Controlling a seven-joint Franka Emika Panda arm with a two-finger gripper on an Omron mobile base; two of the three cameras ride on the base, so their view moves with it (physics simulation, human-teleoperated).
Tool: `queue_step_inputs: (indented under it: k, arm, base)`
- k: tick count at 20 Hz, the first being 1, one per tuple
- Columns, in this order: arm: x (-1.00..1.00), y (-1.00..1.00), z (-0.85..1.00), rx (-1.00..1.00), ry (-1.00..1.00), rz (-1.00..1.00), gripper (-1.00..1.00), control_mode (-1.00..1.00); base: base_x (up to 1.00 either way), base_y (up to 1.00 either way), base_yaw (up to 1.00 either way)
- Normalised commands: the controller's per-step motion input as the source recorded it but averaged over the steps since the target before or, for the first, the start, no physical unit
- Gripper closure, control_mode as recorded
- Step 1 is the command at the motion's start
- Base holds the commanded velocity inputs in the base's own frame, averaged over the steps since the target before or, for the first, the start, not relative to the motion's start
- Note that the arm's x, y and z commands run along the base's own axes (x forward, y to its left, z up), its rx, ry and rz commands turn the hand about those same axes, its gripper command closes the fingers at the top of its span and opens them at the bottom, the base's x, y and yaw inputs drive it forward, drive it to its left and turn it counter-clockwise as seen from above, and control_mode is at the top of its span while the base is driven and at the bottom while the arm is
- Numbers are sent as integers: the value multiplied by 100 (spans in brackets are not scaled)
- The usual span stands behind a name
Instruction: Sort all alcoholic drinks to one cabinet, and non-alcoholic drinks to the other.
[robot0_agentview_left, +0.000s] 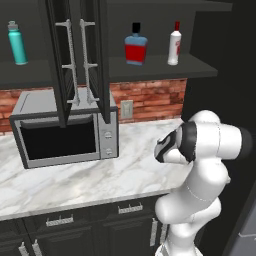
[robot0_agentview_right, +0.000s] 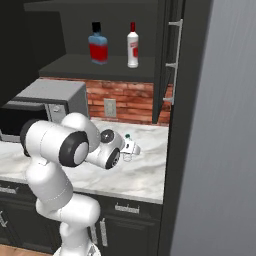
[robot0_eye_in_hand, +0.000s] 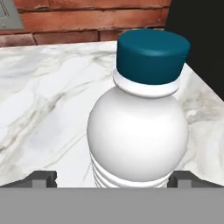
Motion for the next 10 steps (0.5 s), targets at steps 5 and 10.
queue_step_inputs:
  k: [5, 10]
  arm:
    - [2, -19, -6, 2, -8, -3, -100, -100]
    - [12, -25, 0, 1, 0, -4, 100, -100]
  base:
    - [0, 0, 0]
    - [0, 0, 0]
